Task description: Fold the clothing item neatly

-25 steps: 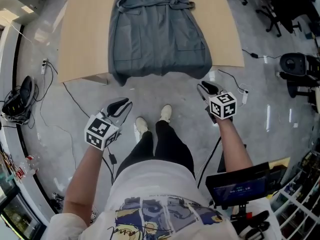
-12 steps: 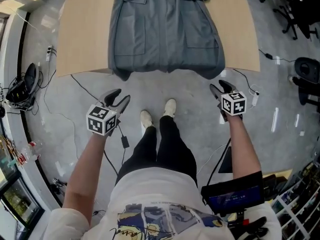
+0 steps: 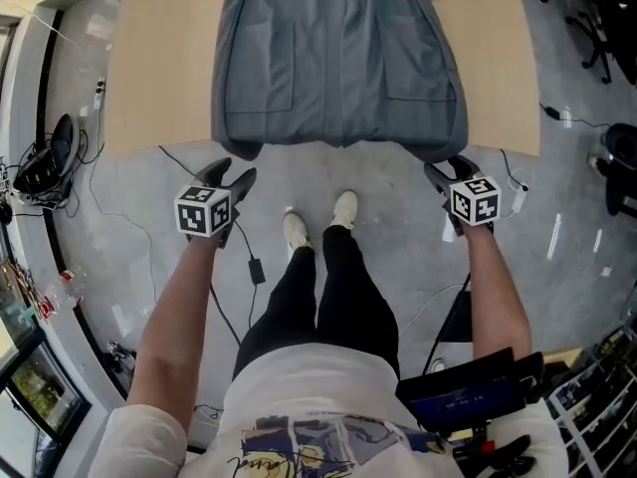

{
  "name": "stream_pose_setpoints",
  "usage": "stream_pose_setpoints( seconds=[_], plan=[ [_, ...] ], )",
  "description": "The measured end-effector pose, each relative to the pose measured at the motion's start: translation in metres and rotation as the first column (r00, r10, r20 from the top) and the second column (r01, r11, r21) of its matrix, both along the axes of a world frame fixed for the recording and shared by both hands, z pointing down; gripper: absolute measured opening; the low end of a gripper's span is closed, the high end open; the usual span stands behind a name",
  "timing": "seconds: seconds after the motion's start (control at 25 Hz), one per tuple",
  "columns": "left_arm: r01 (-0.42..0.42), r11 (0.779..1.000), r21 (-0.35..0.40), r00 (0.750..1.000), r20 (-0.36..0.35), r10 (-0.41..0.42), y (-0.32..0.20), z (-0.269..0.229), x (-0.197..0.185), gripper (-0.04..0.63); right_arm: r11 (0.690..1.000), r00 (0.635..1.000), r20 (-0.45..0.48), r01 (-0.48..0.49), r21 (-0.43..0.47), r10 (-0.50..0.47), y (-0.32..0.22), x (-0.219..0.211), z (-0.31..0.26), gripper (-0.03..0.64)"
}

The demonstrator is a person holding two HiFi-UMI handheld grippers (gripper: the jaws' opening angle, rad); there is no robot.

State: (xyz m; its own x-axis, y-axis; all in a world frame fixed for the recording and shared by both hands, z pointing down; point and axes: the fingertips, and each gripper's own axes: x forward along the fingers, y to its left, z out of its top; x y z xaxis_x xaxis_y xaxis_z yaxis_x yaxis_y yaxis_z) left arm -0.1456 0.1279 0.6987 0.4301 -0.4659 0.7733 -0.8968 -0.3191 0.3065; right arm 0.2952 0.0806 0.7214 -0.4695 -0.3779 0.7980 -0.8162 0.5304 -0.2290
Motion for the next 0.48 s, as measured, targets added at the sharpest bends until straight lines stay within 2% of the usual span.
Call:
stream_pose_setpoints(
  seconds=[0.16,0.36,0.48],
  plan=[
    [-0.013,1.000,0.004,1.000,-0.006,0.013,-0.014,0.010,0.004,0.311,1.000,0.999,0.032,0.012,-0.010,-0.012,-0.006,-0.005,0.005,0.261],
    [-0.031,0.999,0.025,1.000,0.005,0.030,-0.033,0.013,0.008,0.314,0.998,0.996,0.067,0.055,-0.018,-0.054,-0.008,-0.021,0.006,0.257],
    [-0.053,0.997,0.050,0.999,-0.004,0.053,-0.039,0.008,0.017,0.299,0.997,0.994,0.069,0.081,0.003,-0.081,-0.009,-0.026,0.000,0.212]
  ],
)
